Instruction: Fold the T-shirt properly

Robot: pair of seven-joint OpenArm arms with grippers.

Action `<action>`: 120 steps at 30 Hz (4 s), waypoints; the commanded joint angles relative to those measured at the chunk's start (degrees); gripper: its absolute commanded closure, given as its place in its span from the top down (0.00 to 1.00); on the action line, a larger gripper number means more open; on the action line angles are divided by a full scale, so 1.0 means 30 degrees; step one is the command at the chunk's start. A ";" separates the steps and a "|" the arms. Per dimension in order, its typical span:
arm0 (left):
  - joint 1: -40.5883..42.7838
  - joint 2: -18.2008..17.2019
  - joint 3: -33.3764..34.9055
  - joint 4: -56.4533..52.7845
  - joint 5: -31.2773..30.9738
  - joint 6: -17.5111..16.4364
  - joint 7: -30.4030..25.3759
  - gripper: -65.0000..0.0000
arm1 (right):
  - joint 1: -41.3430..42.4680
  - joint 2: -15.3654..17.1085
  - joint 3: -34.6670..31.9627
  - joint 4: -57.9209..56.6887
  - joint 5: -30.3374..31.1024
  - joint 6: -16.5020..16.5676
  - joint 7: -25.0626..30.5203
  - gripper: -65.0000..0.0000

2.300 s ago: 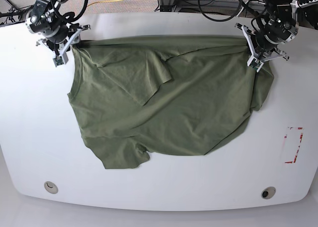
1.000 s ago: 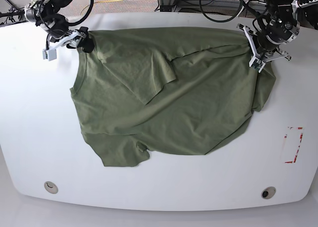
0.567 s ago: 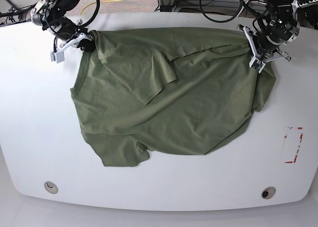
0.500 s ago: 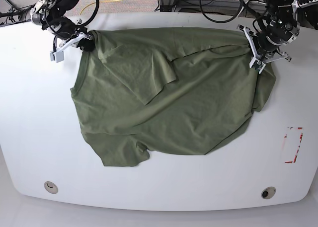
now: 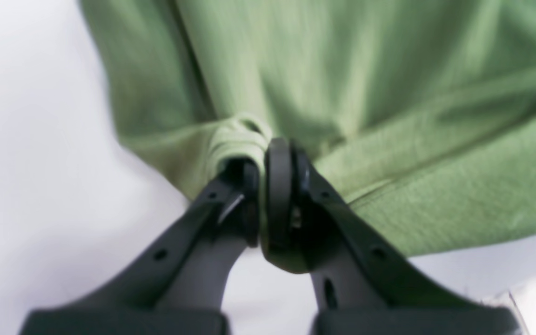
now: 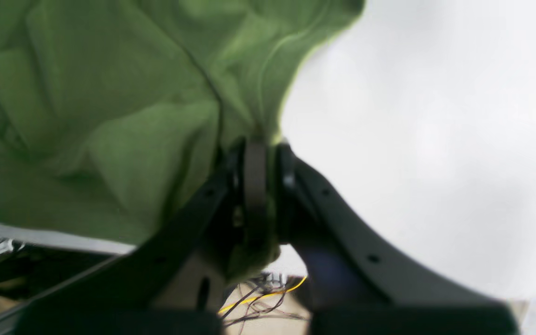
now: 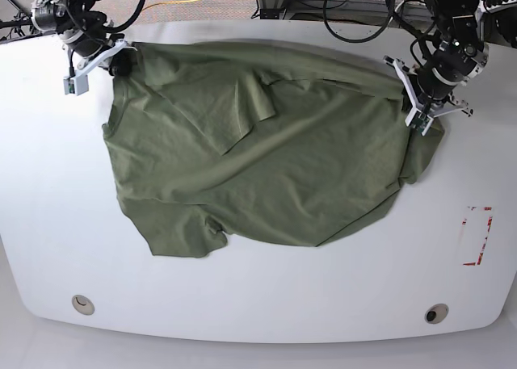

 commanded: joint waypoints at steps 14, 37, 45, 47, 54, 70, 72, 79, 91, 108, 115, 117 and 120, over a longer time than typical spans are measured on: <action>-0.8546 0.0683 0.0431 0.0404 -0.0012 0.1086 0.1454 0.00 | 0.7473 0.4777 -0.2975 -0.1300 0.0102 0.0012 0.0452 0.00; -2.0297 -0.0753 0.1544 0.0375 0.0046 0.1174 0.4238 0.00 | 2.2330 0.8850 -1.1239 -0.8889 0.0102 0.0012 0.0511 0.00; -2.4370 -0.1866 0.1661 -0.0651 -0.0012 0.1174 0.4238 0.00 | 2.6579 1.0491 -1.4931 -0.9739 0.0102 0.0012 0.1185 0.00; -2.4692 -0.2159 0.1661 -0.0827 -0.0071 0.1174 0.4238 0.00 | 2.6931 1.0726 -1.5224 -0.9769 0.0102 0.0012 0.1214 0.00; -2.3432 -0.2277 0.2101 -0.1237 -0.0100 0.1115 0.4238 0.00 | 2.5202 1.0872 -1.5195 -0.9651 0.0102 0.0012 0.1449 0.00; -1.3264 -0.0987 0.1222 0.0580 -0.0159 0.1115 0.4238 0.00 | 1.5708 1.0667 -1.0389 -0.6867 0.0190 0.0012 0.1683 0.00; -1.2033 -0.0577 0.0753 0.0609 -0.0159 0.1086 0.4238 0.00 | 1.4535 1.0227 -0.9891 -0.6369 0.0220 0.0012 0.1683 0.00; -0.7227 0.0097 0.0372 0.0668 -0.0188 0.1086 0.4238 0.00 | 1.0081 0.8909 -0.7927 -0.5197 0.0220 0.0012 0.1683 0.00; -0.0165 0.1211 -0.3262 0.0638 -0.0188 0.1057 0.4238 0.00 | 0.4162 0.6857 -0.5378 -0.4171 0.0132 0.0012 0.1771 0.00; 0.1330 0.1181 -0.8126 0.0550 -0.0012 -0.1097 0.7783 0.00 | 0.1114 0.5597 -0.4557 -0.2648 0.0102 0.0012 0.1830 0.00; 0.1740 0.1123 -0.9298 0.0433 -0.0129 -0.1097 0.7666 0.00 | 0.0733 0.5568 -0.4645 -0.2736 0.0102 0.0012 0.2709 0.00; 0.1564 0.1181 -0.9767 0.0492 -0.0159 -0.1097 0.7666 0.00 | 0.0382 0.5568 -0.4645 -0.2736 0.0102 0.0012 0.2797 0.00; 0.0714 0.1181 -1.0412 0.0433 -0.0129 -0.1097 0.7754 0.00 | 0.0411 0.5334 -0.4557 -0.2736 0.0073 0.0012 0.2914 0.00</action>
